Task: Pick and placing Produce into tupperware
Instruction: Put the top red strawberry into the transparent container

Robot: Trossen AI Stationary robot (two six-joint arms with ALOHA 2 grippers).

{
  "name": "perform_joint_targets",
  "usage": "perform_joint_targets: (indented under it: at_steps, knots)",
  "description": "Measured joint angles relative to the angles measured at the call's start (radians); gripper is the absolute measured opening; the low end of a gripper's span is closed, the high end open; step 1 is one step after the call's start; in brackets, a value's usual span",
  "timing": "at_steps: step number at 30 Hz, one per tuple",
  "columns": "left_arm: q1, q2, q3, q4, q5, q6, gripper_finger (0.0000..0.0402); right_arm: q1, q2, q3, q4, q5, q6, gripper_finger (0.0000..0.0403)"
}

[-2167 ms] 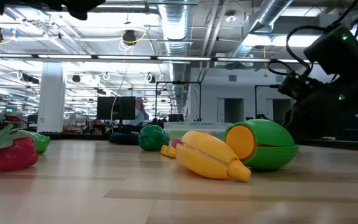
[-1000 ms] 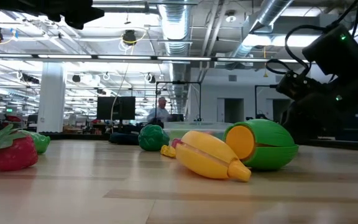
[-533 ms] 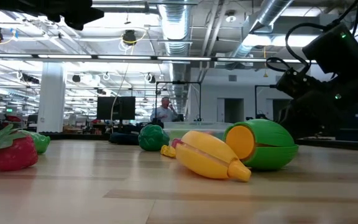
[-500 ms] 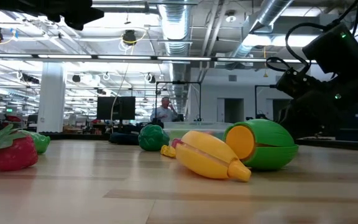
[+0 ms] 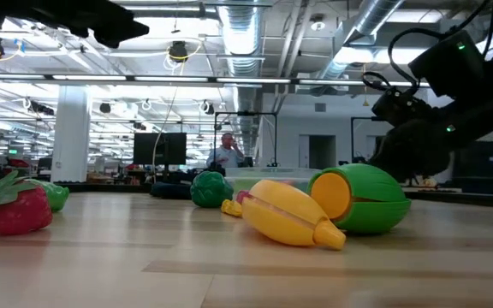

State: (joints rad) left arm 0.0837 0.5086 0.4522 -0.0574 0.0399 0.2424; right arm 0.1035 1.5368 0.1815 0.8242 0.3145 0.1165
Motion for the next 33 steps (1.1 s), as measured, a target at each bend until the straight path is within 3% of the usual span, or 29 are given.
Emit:
perform_joint_targets:
  at_steps: [24, 33]
  knots:
    - [0.0, 0.035, 0.0, 0.002, -0.003, 0.005, 0.027, -0.144, 0.0, 0.164, -0.001, -0.002, -0.351, 0.0147]
    - [0.0, 0.035, 0.0, -0.015, -0.003, 0.006, 0.027, -0.238, 0.0, 0.192, -0.002, -0.002, -0.39, 0.0162]
